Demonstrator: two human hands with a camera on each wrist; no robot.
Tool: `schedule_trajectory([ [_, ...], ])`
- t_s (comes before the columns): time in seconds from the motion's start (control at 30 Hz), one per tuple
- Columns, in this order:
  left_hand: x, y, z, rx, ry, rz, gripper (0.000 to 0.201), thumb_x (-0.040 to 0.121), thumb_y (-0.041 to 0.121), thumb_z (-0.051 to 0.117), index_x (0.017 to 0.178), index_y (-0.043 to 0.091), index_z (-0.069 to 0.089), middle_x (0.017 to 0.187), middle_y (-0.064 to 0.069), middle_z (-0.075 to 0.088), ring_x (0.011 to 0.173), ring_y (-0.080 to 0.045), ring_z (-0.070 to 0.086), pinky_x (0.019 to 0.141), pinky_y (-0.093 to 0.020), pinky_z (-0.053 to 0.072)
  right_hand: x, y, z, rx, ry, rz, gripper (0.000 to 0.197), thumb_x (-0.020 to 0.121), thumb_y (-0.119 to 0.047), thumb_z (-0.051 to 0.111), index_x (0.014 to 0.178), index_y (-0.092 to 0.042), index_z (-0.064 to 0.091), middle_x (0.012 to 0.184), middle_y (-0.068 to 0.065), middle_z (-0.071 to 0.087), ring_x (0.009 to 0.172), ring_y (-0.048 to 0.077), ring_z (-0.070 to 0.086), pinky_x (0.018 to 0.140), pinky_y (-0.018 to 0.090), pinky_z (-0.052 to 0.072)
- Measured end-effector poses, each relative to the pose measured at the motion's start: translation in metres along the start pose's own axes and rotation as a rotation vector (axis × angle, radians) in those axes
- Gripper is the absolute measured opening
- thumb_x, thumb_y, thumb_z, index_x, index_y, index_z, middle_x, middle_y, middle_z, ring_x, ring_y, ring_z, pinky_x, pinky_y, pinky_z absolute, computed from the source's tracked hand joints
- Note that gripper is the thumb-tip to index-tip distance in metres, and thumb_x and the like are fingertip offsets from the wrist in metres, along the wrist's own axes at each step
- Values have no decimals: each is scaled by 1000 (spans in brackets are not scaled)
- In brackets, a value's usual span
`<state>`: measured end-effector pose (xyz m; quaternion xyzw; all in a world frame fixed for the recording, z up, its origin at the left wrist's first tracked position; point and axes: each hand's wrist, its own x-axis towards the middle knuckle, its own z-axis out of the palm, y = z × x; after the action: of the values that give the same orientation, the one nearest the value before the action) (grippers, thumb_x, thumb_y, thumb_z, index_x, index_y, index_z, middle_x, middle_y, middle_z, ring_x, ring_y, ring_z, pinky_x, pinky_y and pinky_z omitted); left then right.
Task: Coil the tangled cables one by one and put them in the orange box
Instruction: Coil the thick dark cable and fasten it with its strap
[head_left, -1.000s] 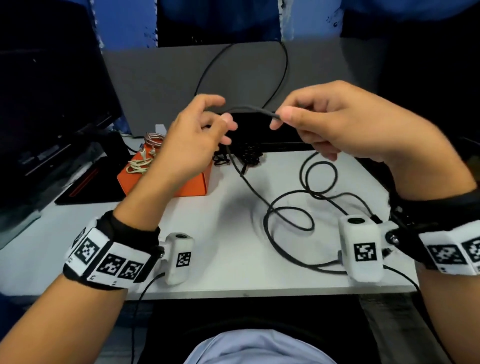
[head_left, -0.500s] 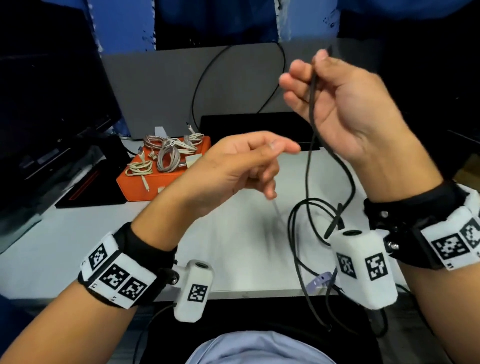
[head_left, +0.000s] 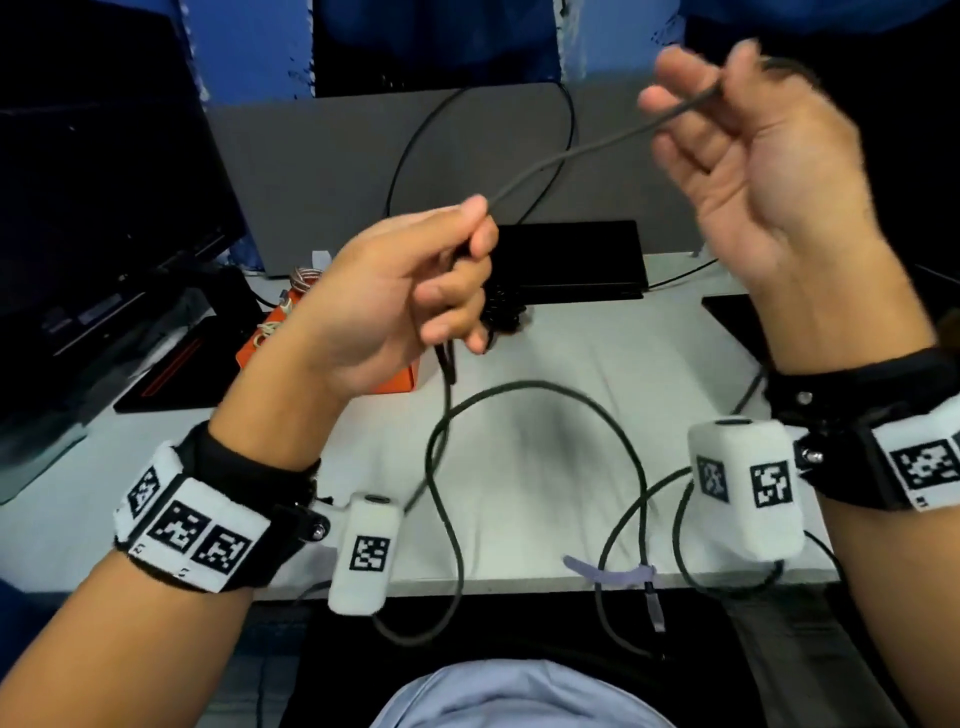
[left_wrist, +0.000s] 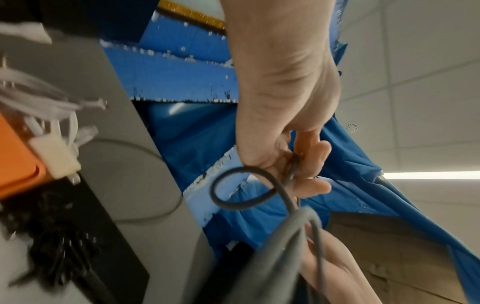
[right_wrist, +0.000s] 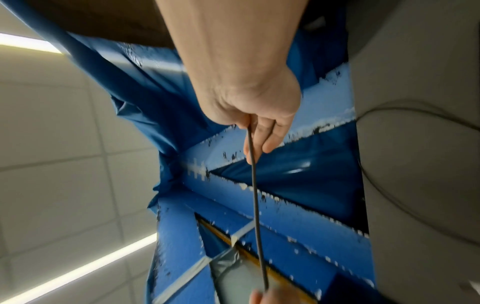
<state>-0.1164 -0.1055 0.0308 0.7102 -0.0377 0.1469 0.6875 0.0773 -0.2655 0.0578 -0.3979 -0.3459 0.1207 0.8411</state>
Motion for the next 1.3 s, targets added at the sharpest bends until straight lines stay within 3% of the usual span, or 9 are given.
schedule_trajectory([
  [0.17,-2,2,-12,397,103,71,27,109,21,45,92,9,61,56,1,40,49,-19,40,67,-34,52,19,-6,-38,-268,162,-39,41,113,-32,37,136,-1,52,112,2,79,96,20,77,76,27,58],
  [0.37,0,1,-4,600,272,201,32,110,23,45,98,0,64,58,-7,47,54,-21,46,59,-29,44,-1,-14,-29,-1235,-104,222,56,105,-54,48,81,-8,68,71,13,76,55,22,72,56,28,50],
  [0.47,0,-1,3,623,280,236,33,109,25,46,99,3,68,56,-7,49,52,-17,45,56,-25,43,-30,-20,5,-1535,-92,-207,53,102,-59,49,84,-13,68,72,-1,73,72,19,69,73,32,46],
  [0.57,-2,1,9,669,210,283,33,109,26,47,97,4,69,55,-10,54,50,-23,50,56,-31,44,-56,-15,45,-1503,-351,-564,39,102,-57,44,108,-22,61,105,-5,63,102,19,56,90,39,44],
  [0.7,-5,6,5,763,233,397,33,108,26,53,79,20,68,60,-6,61,55,-21,56,57,-32,45,-60,0,54,-1270,-603,-281,32,105,-55,45,103,-28,63,82,-17,66,81,3,61,74,28,49],
  [0.97,-3,6,-14,881,275,174,44,99,49,59,69,17,69,57,-2,60,47,-4,45,52,-13,35,-31,-5,21,-1264,-464,-242,23,101,-41,63,91,-25,75,68,-22,65,65,-3,57,57,10,36],
  [1.07,-2,7,-18,797,227,163,21,95,33,71,85,15,73,68,1,67,53,-4,50,55,-14,39,-26,-2,17,-1240,-422,-269,25,102,-42,60,92,-22,73,77,-12,70,72,7,62,66,31,49],
  [1.13,0,7,-23,791,319,213,14,96,26,71,94,13,76,74,2,71,55,-9,52,54,-19,43,-25,-4,15,-1236,-402,-288,26,102,-42,60,94,-21,73,82,-2,71,79,20,65,74,41,54],
  [1.3,-4,14,-32,826,453,307,42,98,50,63,77,15,74,70,-28,63,57,-40,50,57,-27,41,-22,-5,8,-1281,-391,-203,22,103,-38,60,92,-23,71,70,-8,64,66,5,62,71,36,55],
])
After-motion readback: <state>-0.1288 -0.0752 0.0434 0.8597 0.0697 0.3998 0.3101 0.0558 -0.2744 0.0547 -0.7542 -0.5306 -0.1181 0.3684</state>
